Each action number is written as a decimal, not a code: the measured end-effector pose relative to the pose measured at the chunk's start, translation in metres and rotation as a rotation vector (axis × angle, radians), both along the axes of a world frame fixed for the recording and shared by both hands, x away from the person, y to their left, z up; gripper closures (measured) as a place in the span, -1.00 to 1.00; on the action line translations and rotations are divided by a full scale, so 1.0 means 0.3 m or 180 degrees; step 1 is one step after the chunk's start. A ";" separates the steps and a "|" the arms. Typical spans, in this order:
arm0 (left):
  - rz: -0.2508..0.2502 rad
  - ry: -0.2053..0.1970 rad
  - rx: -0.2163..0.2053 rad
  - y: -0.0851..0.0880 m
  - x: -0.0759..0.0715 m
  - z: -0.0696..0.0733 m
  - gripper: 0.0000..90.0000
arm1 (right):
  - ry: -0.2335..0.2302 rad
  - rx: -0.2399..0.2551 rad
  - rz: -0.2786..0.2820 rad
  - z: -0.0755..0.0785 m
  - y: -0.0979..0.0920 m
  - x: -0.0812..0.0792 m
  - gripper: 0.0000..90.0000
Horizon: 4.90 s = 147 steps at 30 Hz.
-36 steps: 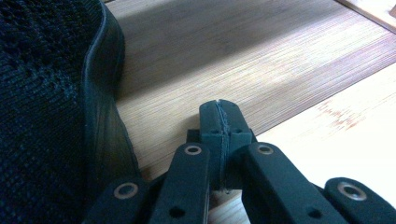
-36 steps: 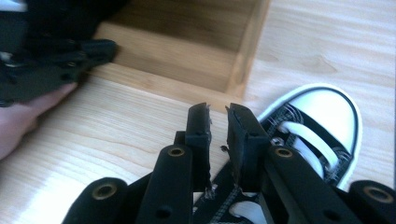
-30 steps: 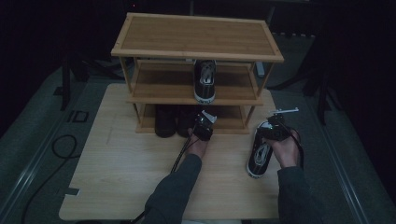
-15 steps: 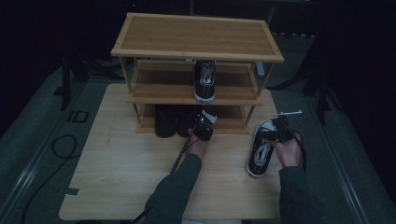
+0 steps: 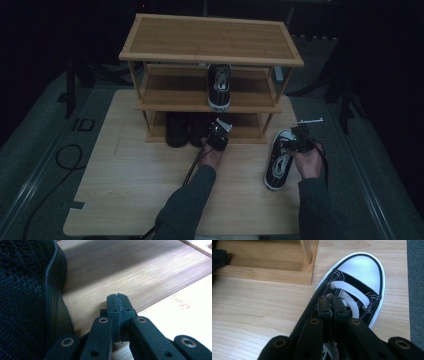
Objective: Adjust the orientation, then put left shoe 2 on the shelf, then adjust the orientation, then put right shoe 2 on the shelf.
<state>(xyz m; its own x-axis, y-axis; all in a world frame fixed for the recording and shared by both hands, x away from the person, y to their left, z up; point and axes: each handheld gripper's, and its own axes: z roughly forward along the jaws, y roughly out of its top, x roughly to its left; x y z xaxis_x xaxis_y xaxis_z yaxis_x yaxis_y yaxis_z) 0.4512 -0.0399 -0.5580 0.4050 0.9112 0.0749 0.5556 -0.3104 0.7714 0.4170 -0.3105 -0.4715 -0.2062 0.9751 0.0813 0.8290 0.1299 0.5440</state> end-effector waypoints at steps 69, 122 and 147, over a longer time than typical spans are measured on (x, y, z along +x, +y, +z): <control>0.0001 -0.0009 0.0022 0.002 -0.002 0.000 0.99 | -0.0463 0.0022 0.1052 0.069 0.080 -0.291 0.82; 0.0005 -0.0017 0.0031 0.001 -0.003 0.000 0.99 | -0.0116 -0.0344 0.0970 -0.076 0.090 -0.232 0.86; 0.0010 -0.0016 0.0031 0.002 -0.003 0.000 0.99 | -0.0099 -0.0216 0.1001 -0.074 0.074 -0.229 0.96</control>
<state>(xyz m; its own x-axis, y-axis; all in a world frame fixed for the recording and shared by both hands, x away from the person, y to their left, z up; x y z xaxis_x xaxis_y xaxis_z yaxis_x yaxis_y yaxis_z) 0.4502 -0.0394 -0.5580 0.4016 0.9118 0.0859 0.5527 -0.3161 0.7711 0.3484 -0.2883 -0.4937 -0.4996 0.8662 0.0072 0.7255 0.4138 0.5499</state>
